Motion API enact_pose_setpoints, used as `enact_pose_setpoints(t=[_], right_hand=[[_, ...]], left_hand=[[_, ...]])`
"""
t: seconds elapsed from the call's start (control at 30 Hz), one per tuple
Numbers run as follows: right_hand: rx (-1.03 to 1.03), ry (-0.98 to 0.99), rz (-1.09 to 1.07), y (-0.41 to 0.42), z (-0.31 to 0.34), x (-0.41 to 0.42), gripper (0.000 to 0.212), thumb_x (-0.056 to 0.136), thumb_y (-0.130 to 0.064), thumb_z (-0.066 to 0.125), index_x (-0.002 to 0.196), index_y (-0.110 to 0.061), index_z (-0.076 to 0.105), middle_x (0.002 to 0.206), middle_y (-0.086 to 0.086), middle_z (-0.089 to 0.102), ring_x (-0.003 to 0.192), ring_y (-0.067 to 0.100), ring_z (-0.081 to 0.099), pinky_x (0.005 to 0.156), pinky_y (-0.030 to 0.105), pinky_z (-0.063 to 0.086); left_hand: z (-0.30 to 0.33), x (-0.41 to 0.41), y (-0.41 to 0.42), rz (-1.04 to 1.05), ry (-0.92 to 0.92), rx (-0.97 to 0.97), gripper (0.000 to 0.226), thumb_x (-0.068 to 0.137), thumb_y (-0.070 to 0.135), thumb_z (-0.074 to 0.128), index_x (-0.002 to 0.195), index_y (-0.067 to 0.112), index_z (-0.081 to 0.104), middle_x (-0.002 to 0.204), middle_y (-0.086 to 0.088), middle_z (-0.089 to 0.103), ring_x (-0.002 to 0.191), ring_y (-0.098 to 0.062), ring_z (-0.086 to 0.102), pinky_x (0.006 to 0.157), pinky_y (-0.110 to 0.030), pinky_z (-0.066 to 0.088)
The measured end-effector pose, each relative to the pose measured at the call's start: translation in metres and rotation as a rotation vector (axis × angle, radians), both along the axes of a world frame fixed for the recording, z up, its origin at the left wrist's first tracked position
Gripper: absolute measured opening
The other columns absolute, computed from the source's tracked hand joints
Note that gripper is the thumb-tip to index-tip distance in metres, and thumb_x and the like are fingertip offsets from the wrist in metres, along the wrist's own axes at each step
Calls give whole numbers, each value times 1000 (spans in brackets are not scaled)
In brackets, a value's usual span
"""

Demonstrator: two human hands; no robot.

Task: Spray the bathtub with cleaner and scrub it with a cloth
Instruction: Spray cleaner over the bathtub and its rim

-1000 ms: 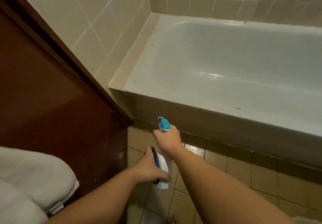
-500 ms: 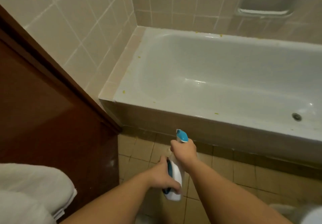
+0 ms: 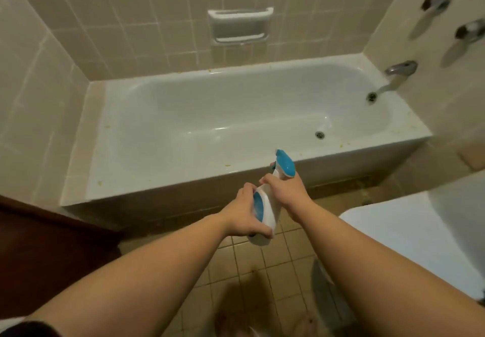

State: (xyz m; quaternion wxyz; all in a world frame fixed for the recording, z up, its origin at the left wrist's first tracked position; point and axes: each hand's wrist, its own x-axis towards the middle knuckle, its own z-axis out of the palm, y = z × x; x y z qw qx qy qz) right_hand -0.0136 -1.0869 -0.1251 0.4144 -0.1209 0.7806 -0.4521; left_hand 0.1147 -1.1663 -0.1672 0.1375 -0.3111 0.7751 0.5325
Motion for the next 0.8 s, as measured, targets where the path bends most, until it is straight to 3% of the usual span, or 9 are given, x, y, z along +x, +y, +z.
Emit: enact_pose_setpoints(t=[0.1, 0.23, 0.3, 0.43, 0.7, 0.8], right_hand=[[-4, 42, -67, 50, 34, -31, 33, 89, -32, 73, 117, -22, 59, 103, 6, 69, 94, 22, 69, 72, 32, 54], [-48, 57, -219, 131, 74, -72, 21, 93, -40, 70, 104, -34, 53, 102, 4, 69, 93, 19, 70, 74, 32, 58], [-59, 63, -311, 176, 88, -92, 25, 93, -42, 71, 110, -34, 53, 104, 3, 68, 92, 20, 70, 78, 35, 61], [-92, 93, -558, 281, 109, -127, 55, 85, -54, 77, 129, -33, 52, 111, 0, 68, 94, 21, 73, 83, 41, 64], [-56, 193, -1023, 503, 138, -153, 50, 85, -48, 75, 126, -29, 52, 110, 1, 66, 97, 20, 68, 93, 45, 59], [-45, 214, -1217, 573, 143, -145, 53, 84, -54, 75, 126, -29, 53, 112, -2, 68, 97, 18, 67, 93, 43, 57]], left_hand=[[30, -40, 31, -98, 48, -71, 104, 50, 50, 93, 128, 37, 25, 125, 5, 42, 110, -20, 54, 79, -38, 65], [66, -102, 90, -263, 138, -142, 100, 53, 54, 92, 126, 37, 26, 120, 10, 41, 106, -16, 56, 85, -34, 63], [82, -133, 129, -333, 176, -161, 98, 56, 55, 91, 127, 37, 26, 120, 11, 43, 105, -15, 58, 87, -32, 62], [107, -192, 225, -479, 250, -193, 97, 55, 57, 91, 125, 40, 27, 116, 17, 46, 103, -13, 60, 85, -26, 62], [135, -278, 440, -902, 382, -193, 103, 54, 69, 87, 131, 43, 25, 125, 16, 47, 114, -15, 58, 90, -27, 60], [148, -291, 509, -1052, 408, -143, 102, 56, 63, 91, 133, 44, 26, 131, 16, 49, 118, -12, 55, 90, -24, 56]])
